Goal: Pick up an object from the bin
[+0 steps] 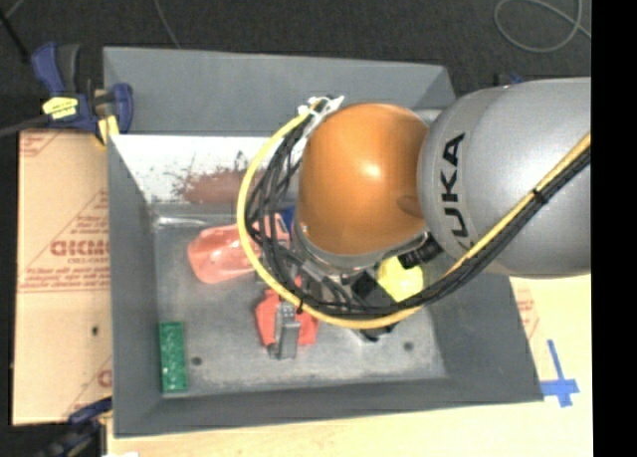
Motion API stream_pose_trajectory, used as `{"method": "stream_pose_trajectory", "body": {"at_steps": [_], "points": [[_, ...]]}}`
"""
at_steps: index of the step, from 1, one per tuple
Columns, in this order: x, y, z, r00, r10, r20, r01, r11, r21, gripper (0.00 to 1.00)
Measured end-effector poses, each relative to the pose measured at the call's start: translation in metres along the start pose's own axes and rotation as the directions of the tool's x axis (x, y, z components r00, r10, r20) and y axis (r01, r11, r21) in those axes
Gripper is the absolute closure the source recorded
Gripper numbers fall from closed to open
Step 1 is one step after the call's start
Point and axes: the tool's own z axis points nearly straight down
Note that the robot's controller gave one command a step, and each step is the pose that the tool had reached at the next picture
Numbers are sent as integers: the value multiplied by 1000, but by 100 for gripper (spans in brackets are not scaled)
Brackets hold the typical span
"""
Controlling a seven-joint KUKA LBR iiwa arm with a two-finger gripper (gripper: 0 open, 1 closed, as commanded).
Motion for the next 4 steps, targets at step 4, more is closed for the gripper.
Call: {"method": "stream_pose_trajectory", "body": {"at_steps": [4], "points": [[-3, -58, 109, 995, 103, 3, -103, 995, -2, 0]]}}
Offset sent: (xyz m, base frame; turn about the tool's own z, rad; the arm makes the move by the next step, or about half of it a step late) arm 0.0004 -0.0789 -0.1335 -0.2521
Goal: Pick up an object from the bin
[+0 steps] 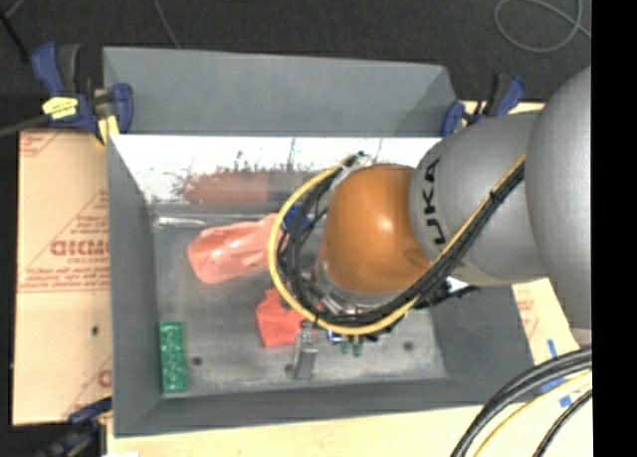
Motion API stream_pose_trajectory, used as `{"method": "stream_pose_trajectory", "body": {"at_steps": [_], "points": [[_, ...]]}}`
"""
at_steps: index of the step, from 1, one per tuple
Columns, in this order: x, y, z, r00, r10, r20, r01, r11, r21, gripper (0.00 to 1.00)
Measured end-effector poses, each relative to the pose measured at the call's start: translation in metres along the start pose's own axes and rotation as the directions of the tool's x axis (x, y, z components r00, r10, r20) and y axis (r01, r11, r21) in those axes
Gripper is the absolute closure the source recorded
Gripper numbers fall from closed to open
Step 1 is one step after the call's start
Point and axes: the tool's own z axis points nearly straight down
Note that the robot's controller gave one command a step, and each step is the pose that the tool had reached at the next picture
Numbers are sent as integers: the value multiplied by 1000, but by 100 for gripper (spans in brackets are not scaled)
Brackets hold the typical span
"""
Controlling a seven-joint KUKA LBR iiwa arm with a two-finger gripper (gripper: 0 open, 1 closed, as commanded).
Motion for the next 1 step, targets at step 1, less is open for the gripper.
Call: {"method": "stream_pose_trajectory", "body": {"at_steps": [1], "points": [[-1, -4, -2, 999, -38, 3, 38, 999, 1, 0]]}}
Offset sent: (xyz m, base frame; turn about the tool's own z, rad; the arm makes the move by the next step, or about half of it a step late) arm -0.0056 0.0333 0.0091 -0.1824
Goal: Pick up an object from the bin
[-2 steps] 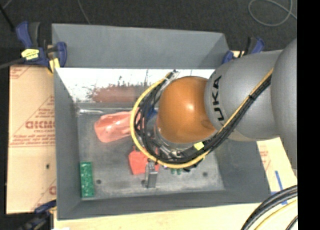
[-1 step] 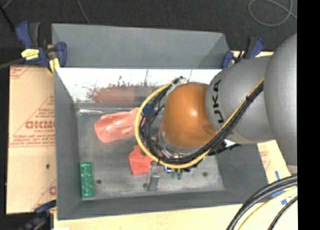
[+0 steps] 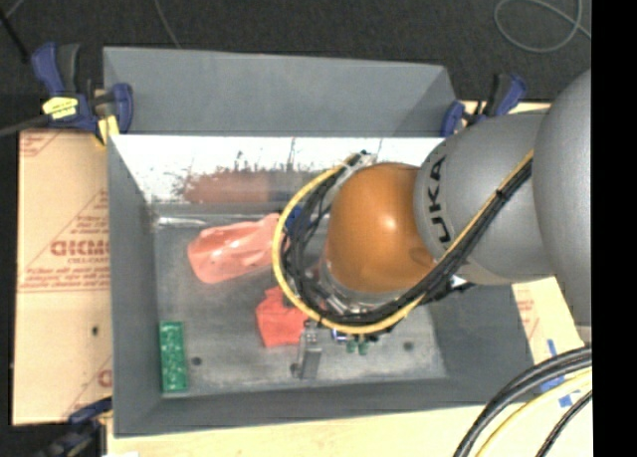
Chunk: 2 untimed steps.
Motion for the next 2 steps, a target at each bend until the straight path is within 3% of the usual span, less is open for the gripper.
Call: {"method": "stream_pose_trajectory", "body": {"at_steps": [1, 2], "points": [[3, 18, -5, 990, -144, 3, 144, 990, 0, 0], [-19, 3, 5, 997, -72, 4, 72, 997, -4, 0]]}}
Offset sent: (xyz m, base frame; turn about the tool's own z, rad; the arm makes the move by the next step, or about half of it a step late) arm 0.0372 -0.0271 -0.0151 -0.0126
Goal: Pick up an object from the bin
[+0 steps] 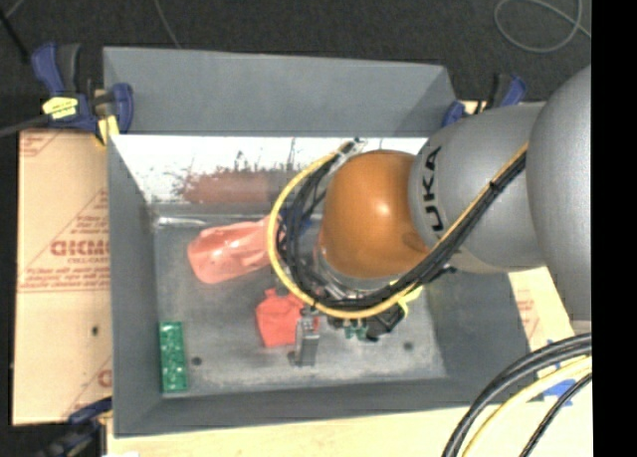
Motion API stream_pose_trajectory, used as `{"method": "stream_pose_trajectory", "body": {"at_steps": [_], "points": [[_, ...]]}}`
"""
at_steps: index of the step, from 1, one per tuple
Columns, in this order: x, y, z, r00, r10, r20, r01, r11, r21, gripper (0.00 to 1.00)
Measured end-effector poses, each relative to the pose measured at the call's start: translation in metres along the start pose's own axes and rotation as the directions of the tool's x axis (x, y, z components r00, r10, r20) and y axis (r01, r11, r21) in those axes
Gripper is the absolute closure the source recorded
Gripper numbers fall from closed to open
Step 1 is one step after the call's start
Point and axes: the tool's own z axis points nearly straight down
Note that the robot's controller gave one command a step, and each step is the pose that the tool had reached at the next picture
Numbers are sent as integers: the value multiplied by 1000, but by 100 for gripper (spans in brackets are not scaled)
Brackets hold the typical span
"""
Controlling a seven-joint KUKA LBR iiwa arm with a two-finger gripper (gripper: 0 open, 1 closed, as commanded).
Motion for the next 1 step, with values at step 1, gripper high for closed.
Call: {"method": "stream_pose_trajectory", "body": {"at_steps": [1], "points": [[-45, -7, 0, 998, 55, 0, -55, 998, 4, 0]]}}
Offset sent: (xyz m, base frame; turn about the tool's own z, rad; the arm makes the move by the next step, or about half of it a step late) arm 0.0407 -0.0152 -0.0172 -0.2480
